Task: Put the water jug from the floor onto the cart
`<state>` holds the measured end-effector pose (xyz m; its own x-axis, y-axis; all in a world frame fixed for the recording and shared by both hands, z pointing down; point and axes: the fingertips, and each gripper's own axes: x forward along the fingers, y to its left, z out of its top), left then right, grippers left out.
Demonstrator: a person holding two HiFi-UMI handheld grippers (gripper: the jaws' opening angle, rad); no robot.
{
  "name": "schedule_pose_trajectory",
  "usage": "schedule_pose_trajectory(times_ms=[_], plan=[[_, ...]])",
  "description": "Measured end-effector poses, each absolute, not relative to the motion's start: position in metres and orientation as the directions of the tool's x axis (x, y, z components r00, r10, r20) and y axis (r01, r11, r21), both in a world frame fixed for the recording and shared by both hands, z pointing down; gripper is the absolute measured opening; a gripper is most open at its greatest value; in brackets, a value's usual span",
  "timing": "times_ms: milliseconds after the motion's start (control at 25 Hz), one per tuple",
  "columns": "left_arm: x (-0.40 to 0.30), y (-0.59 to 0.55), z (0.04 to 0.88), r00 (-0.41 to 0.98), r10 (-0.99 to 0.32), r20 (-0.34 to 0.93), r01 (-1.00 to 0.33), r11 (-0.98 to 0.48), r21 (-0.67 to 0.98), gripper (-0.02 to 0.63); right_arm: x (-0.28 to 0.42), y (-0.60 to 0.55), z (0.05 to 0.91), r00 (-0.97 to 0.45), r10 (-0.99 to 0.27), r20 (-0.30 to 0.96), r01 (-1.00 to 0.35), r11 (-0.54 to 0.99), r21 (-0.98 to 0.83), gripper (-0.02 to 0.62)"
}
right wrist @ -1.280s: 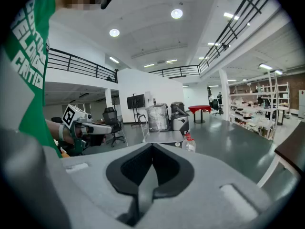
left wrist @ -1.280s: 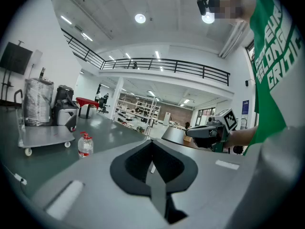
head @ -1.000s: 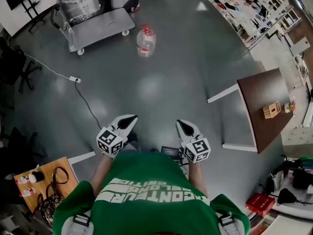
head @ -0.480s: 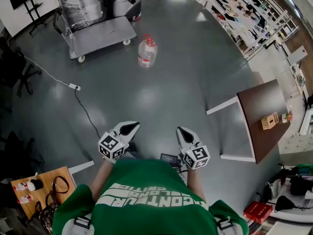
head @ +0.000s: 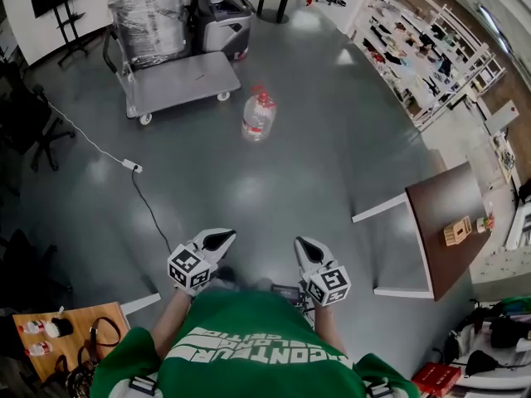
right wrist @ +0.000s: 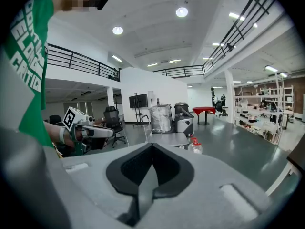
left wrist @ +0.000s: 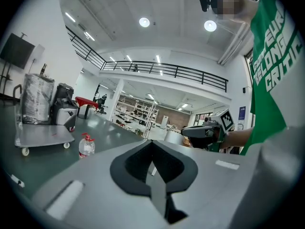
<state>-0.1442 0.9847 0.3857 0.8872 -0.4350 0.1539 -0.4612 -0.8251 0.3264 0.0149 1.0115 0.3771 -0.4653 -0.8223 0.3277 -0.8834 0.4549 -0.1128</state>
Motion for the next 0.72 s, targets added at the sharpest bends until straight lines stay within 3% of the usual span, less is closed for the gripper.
schedule_pose_trajectory(times_ms=[720], plan=[[-0.143, 0.945, 0.399, 0.895, -0.420, 0.150, -0.446, -0.828, 0.341, 0.012, -0.002, 0.952, 0.402, -0.517, -0.777, 0.359, -0.853, 0.503, -0.139, -0.006]])
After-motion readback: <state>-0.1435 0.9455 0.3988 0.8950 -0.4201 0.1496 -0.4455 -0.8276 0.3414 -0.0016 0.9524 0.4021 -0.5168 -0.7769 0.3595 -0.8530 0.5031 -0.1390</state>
